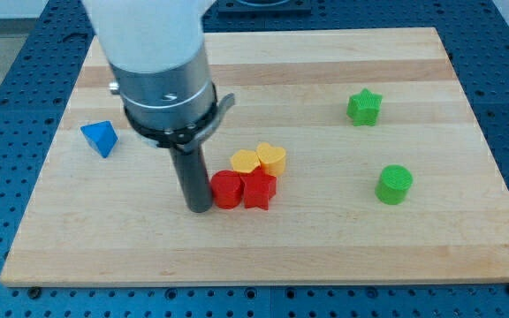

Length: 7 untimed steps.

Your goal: Slightly move the green circle up

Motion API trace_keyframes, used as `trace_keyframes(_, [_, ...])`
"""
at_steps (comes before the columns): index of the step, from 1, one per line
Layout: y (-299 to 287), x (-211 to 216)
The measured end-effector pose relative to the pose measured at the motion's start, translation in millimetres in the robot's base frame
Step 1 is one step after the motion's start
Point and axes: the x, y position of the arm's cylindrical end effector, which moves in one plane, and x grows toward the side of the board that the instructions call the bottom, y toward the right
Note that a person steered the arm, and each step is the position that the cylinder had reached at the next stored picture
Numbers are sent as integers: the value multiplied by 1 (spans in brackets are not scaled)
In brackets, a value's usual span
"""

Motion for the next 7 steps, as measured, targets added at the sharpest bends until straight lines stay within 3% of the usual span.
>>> trace_keyframes(2, [7,1])
trace_keyframes(3, [0,29])
trace_keyframes(4, [16,86])
trace_keyframes(5, [96,77])
trace_keyframes(7, [241,6])
